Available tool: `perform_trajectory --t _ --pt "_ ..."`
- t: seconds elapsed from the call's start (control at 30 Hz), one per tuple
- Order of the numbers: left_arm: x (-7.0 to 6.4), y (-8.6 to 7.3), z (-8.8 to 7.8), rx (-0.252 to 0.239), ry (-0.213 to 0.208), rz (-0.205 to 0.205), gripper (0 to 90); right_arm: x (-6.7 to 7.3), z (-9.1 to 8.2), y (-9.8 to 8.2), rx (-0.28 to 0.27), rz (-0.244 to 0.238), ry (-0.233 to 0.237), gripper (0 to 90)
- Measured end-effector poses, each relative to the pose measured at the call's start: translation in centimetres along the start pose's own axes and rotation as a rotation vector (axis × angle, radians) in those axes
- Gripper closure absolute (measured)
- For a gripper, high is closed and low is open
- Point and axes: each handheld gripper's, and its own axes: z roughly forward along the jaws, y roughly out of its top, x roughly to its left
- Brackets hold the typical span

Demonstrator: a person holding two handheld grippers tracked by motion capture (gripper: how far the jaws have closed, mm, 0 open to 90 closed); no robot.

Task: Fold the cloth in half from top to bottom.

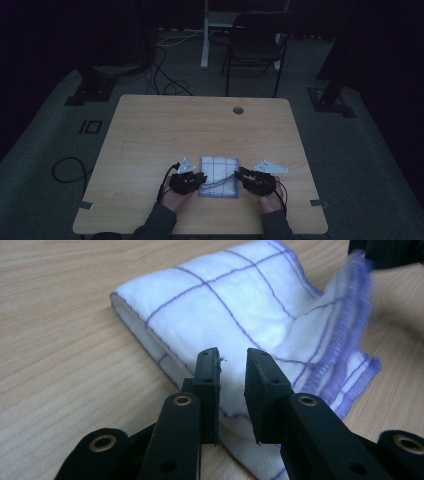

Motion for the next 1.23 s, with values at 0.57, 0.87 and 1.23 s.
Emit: perform_trajectory --t 0.57,0.87,1.23 --pt "1.6 -0.3 -2.0 -0.019 0.078 -0.002 71.1 -2.4 -0.1 -1.1 0.049 0.01 -0.139 61.8" --pt "3.4 -0.4 -3.1 -0.025 0.149 -0.04 67.2 -3.5 0.0 -1.3 0.073 0.009 -0.196 59.8" --pt "4.9 -0.4 -4.2 -0.025 0.181 -0.078 65.6 -4.6 0.2 -1.4 0.088 0.044 -0.218 59.6"
